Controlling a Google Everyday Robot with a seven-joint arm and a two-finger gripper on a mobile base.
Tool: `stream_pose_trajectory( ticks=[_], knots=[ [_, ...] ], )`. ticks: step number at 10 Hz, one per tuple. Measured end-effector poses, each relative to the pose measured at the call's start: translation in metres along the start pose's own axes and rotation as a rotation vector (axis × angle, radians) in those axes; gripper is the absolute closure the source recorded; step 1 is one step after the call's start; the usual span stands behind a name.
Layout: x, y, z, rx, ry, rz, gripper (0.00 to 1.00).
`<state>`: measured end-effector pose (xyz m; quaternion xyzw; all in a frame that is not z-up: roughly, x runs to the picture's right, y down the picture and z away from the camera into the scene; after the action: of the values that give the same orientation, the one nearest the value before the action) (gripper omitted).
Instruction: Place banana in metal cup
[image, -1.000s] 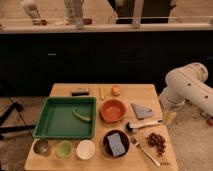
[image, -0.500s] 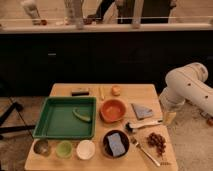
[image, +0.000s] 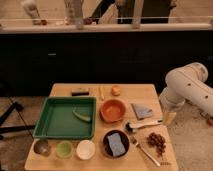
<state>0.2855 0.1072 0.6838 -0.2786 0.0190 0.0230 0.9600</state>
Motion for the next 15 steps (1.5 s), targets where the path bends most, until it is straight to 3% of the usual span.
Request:
stream_pose_trajectory(
  ticks=[1,3,6,7,8,9,11,14,15],
  knots=[
    [-0.003,-0.003,-0.002,0.020,-0.005,-0.026,0.20],
    [-0.027,-0.017,-0.005,0.047,0.003,-0.193,0.20],
    [-0.079,-0.032,-0.005,0.065,0.056,-0.575,0.20],
    [-0.085,-0.035,-0.005,0.076,0.080,-0.670,0.20],
    [-0.090,-0.040,-0.007,0.097,0.132,-0.809,0.20],
    [-0.093,-0.044,-0.007,0.110,0.169,-0.892,0.20],
    [-0.099,-0.049,-0.008,0.121,0.208,-0.982,0.20],
    [-0.099,-0.049,-0.009,0.126,0.205,-0.981,0.20],
    [-0.098,-0.049,-0.008,0.145,0.201,-0.982,0.20]
  ],
)
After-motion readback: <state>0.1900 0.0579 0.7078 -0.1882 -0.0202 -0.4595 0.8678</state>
